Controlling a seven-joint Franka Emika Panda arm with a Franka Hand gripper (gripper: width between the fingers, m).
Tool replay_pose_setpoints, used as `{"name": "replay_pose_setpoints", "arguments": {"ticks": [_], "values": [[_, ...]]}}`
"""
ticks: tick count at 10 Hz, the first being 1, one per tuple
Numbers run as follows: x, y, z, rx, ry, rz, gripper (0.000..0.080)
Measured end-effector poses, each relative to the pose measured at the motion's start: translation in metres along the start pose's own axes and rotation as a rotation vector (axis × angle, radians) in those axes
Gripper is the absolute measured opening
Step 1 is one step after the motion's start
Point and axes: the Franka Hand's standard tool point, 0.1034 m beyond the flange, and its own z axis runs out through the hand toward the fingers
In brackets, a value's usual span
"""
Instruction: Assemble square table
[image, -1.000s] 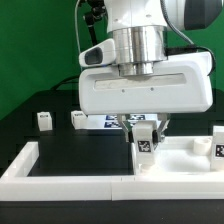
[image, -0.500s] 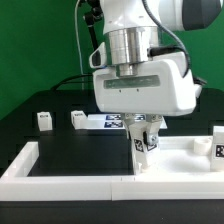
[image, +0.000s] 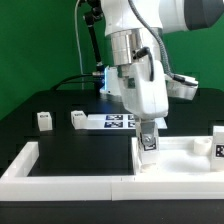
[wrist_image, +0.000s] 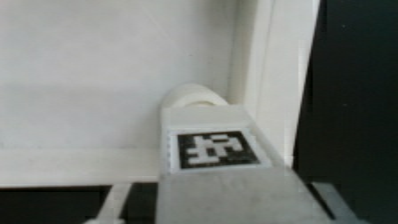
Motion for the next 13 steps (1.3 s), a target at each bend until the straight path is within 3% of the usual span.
{"name": "replay_pose_setpoints", "arguments": {"ticks": [2, 3, 4, 5, 6, 10, 12, 13], "values": [[0.0, 0.0, 0.0, 0.0, 0.0, 0.001, 0.0292], [-0.002, 0.001, 0.001, -0.013, -0.002, -0.059, 0.0367], [-0.009, 0.002, 0.0, -0.055, -0.015, -0.155, 0.0505], [-0.016, 0.001, -0.001, -0.088, -0.024, -0.315, 0.0505], [-0.019, 0.001, -0.001, -0.09, -0.028, -0.421, 0.0623], [-0.016, 0.001, 0.0, -0.089, -0.037, -0.694, 0.0649], [-0.017, -0.003, -0.005, -0.112, -0.028, -1.084, 0.0649], [-0.018, -0.003, -0.004, -0.111, -0.031, -1.083, 0.0649]]}}
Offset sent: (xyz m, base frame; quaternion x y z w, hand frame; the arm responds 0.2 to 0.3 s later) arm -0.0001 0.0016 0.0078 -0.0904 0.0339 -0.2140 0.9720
